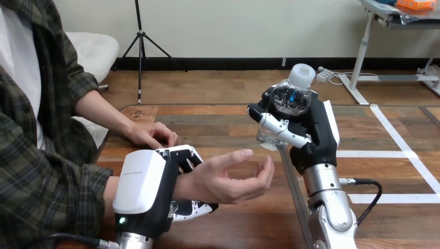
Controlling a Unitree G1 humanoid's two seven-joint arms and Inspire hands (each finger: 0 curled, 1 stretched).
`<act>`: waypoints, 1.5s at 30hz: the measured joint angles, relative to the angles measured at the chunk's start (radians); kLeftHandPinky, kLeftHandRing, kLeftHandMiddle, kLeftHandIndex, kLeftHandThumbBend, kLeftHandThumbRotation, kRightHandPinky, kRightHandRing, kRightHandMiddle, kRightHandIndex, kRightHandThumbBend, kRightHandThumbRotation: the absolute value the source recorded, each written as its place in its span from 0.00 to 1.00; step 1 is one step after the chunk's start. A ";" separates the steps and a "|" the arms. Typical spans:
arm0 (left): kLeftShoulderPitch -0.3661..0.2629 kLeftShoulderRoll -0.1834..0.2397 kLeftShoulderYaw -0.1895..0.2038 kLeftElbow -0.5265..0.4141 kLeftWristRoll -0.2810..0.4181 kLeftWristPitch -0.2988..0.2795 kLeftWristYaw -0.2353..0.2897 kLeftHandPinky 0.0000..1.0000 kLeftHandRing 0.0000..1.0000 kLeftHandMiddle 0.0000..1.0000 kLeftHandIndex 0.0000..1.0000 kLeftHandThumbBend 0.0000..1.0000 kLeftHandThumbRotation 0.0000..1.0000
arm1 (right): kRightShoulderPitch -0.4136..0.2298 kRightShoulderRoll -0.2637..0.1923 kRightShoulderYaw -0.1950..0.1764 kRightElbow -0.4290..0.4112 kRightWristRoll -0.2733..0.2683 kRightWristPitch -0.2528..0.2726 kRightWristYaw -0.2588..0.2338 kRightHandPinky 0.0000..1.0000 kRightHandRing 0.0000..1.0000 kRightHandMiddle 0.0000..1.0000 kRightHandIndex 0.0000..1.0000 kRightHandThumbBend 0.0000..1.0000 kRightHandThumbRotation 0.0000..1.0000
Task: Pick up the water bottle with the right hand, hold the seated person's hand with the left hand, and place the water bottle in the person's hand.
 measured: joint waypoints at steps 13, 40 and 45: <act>0.000 -0.008 -0.002 0.000 0.000 -0.001 0.000 0.21 0.24 0.30 0.36 0.92 0.00 | 0.002 0.015 0.007 -0.057 -0.004 0.003 0.002 0.35 0.37 0.39 0.37 0.69 0.00; 0.000 -0.008 -0.002 0.000 0.002 -0.001 -0.003 0.21 0.25 0.30 0.36 0.90 0.00 | 0.081 0.011 0.026 -0.172 0.008 0.054 0.065 0.39 0.40 0.39 0.37 0.67 0.00; 0.000 -0.008 -0.002 0.000 0.003 -0.001 -0.003 0.21 0.25 0.30 0.36 0.90 0.00 | 0.107 0.011 0.026 -0.185 0.020 0.061 0.091 0.40 0.41 0.39 0.37 0.66 0.00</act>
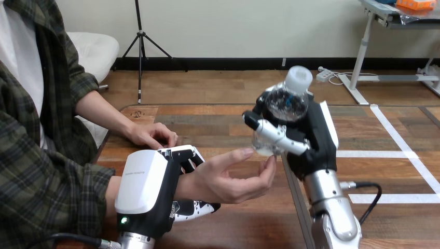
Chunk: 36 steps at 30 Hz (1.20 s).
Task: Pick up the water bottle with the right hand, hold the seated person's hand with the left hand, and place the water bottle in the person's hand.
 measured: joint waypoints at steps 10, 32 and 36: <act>0.000 0.000 0.000 0.000 0.004 0.000 0.000 0.21 0.25 0.30 0.36 0.90 0.00 | 0.045 0.000 0.001 -0.024 0.022 0.024 0.038 0.42 0.42 0.40 0.37 0.64 0.00; 0.000 0.000 0.000 0.000 0.007 0.000 0.000 0.21 0.25 0.30 0.36 0.91 0.00 | 0.099 -0.003 0.000 -0.077 0.025 0.048 0.060 0.45 0.43 0.41 0.38 0.66 0.00; 0.000 0.000 0.000 0.000 0.007 0.000 0.000 0.21 0.25 0.30 0.36 0.91 0.00 | 0.102 -0.005 -0.001 -0.078 0.026 0.048 0.068 0.45 0.43 0.41 0.38 0.66 0.00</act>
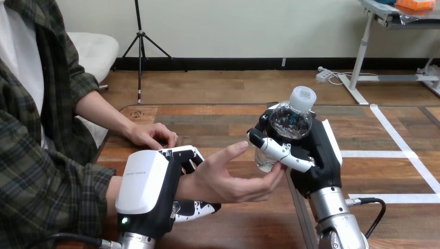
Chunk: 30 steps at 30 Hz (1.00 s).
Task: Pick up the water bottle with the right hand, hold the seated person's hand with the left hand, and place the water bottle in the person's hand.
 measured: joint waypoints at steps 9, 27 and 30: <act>0.000 0.000 0.000 0.000 0.000 0.000 0.000 0.21 0.25 0.30 0.36 0.90 0.00 | 0.005 0.000 0.000 0.000 0.008 0.000 0.017 0.46 0.44 0.41 0.39 0.65 0.00; 0.000 0.000 -0.001 0.000 0.000 0.000 -0.004 0.21 0.25 0.30 0.36 0.90 0.00 | 0.013 0.000 0.000 -0.002 0.025 0.026 0.034 0.45 0.43 0.41 0.38 0.64 0.00; 0.000 0.000 -0.001 -0.001 0.000 0.000 -0.007 0.21 0.25 0.30 0.36 0.90 0.00 | 0.015 0.000 0.000 -0.002 0.027 0.032 0.034 0.46 0.43 0.41 0.38 0.65 0.00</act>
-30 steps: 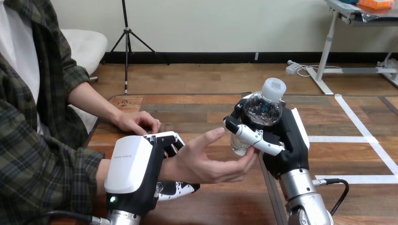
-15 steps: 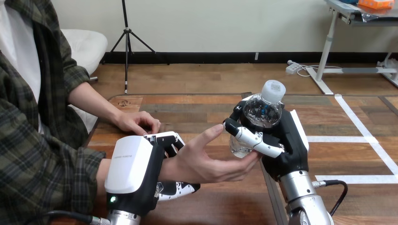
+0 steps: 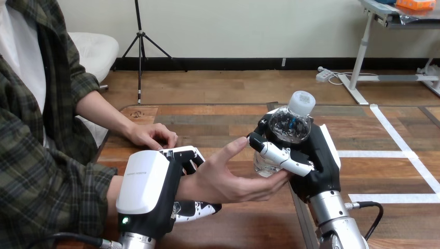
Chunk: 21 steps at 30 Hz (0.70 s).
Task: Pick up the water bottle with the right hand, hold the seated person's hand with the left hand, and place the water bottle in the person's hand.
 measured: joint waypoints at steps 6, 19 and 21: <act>0.000 0.000 0.000 0.000 0.000 0.000 0.000 0.22 0.25 0.30 0.36 0.90 0.00 | 0.003 0.000 0.000 0.000 0.000 0.006 0.000 0.46 0.43 0.41 0.38 0.65 0.00; 0.000 0.000 0.000 0.000 0.001 0.000 -0.001 0.22 0.25 0.30 0.36 0.90 0.00 | 0.006 0.000 0.001 -0.001 0.003 0.022 0.003 0.45 0.44 0.41 0.38 0.66 0.00; 0.000 0.000 0.000 0.000 0.003 0.000 -0.001 0.21 0.25 0.30 0.36 0.91 0.00 | 0.007 0.000 0.001 -0.001 0.003 0.022 0.003 0.45 0.43 0.41 0.38 0.66 0.00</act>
